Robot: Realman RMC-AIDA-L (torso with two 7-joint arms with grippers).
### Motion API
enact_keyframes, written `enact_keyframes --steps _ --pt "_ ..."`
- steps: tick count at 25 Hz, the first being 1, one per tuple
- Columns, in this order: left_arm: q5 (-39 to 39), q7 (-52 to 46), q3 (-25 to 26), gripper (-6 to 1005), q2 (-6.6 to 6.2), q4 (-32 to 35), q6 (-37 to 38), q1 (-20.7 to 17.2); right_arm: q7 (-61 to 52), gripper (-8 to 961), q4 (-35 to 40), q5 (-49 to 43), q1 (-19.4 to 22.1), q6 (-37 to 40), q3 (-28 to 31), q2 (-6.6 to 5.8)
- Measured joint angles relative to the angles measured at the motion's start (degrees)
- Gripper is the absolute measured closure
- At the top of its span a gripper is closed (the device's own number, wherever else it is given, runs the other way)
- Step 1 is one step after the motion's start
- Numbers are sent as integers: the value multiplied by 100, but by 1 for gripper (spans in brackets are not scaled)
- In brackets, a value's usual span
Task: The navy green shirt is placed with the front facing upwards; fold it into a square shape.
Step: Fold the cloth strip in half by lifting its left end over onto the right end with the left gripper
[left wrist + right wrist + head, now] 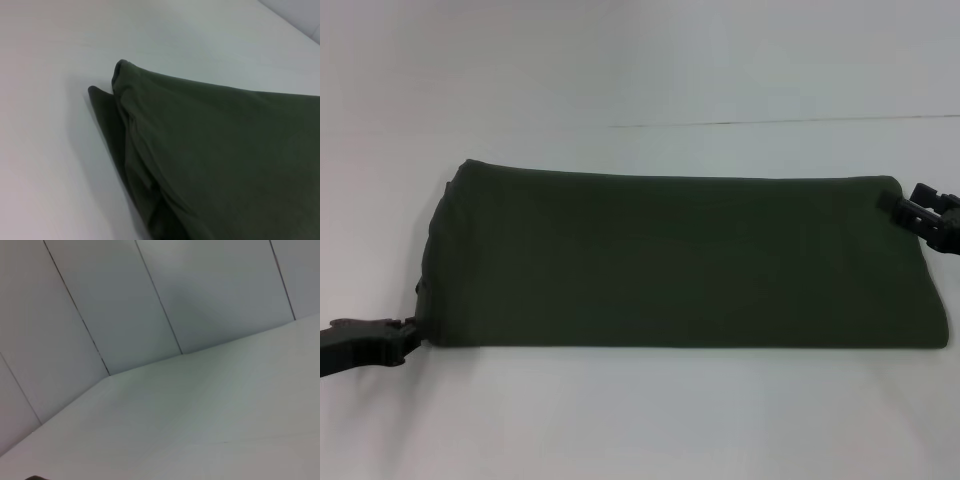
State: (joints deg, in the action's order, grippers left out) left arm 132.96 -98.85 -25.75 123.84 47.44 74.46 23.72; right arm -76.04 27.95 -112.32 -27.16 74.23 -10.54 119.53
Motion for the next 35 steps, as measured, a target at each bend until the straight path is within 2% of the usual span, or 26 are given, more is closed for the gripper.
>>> enact_keyframes --steps 5,8,13,16,21,29,35 --pt "-2 3 0 897 0 2 69 9 -22 216 58 -20 81 10 -22 -8" --pt "28 85 17 994 -1 38 549 -33 -24 216 80 -35 252 19 -32 -60" --pt "15 234 81 990 4 108 1117 -165 -22 215 154 -150 646 66 -50 -200" --pt "6 271 197 988 7 122 1170 -198 -24 214 281 -306 872 98 -56 -220" --pt "-24 305 294 984 9 103 1177 -187 -27 215 334 -550 1004 69 -63 -174" --pt "-86 305 283 978 4 101 1171 -125 -16 234 326 -773 886 -124 -64 -23" --pt "-86 305 272 974 -7 114 1159 -107 -61 254 267 -1008 772 -229 -67 -9"
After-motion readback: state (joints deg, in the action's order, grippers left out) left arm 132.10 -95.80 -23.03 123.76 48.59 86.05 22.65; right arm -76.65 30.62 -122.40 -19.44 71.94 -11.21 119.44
